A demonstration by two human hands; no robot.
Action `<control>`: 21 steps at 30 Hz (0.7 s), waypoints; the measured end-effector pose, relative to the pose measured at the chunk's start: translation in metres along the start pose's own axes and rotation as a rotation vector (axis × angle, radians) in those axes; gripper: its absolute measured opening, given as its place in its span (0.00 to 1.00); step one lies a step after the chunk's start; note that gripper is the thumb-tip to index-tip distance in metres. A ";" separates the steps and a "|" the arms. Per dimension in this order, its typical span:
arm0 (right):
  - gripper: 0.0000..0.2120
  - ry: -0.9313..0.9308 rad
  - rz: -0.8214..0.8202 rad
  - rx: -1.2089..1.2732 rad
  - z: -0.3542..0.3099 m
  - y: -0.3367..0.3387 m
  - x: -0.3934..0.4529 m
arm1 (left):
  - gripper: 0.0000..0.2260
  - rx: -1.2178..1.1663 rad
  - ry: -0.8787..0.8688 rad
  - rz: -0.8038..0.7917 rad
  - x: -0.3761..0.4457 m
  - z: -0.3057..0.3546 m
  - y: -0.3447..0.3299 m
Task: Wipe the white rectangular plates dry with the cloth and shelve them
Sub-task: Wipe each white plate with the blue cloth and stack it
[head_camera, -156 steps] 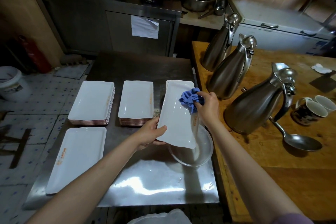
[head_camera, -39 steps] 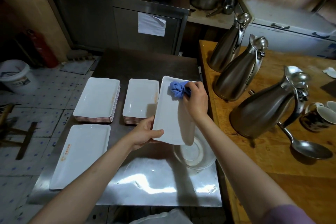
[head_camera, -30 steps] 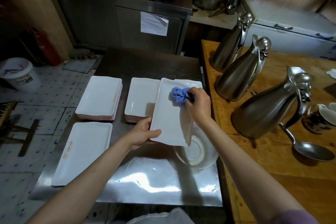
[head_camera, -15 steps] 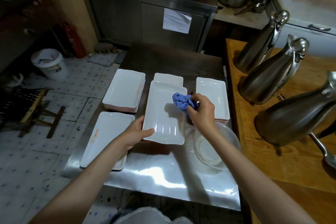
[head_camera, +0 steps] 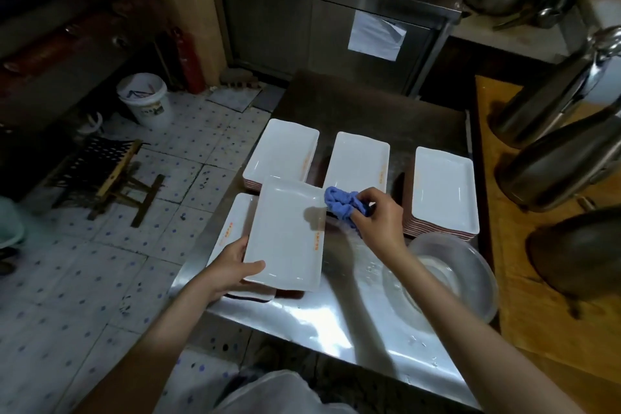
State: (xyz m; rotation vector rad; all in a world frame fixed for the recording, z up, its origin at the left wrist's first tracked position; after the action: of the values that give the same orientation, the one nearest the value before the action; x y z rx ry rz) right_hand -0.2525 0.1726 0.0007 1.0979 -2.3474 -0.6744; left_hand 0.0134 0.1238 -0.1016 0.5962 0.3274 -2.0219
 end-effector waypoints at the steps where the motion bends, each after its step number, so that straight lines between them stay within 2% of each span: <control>1: 0.06 -0.001 -0.005 0.000 -0.001 -0.003 -0.001 | 0.19 -0.004 0.000 0.006 -0.001 -0.002 0.004; 6: 0.08 -0.023 -0.052 -0.019 -0.005 -0.020 -0.002 | 0.21 -0.009 0.005 0.027 -0.003 -0.010 0.024; 17: 0.06 -0.036 -0.115 -0.089 -0.013 -0.048 -0.003 | 0.18 0.016 0.123 0.086 -0.010 -0.030 0.053; 21: 0.05 -0.042 -0.114 -0.083 -0.016 -0.053 -0.002 | 0.19 0.062 0.117 0.116 -0.011 -0.030 0.056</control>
State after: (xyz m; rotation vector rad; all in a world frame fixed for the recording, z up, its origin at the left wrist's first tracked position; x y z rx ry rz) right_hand -0.2119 0.1408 -0.0186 1.1980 -2.2831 -0.8364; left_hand 0.0748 0.1179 -0.1200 0.7573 0.2938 -1.8956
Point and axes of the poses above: each hand's wrist, its own x-axis towards the middle knuckle, its own y-axis out of the back of the hand, z = x × y, the point moved 7 cm from there along x, towards the middle knuckle, and after that the axes turned 7 degrees about z, right-handed, at the moved point
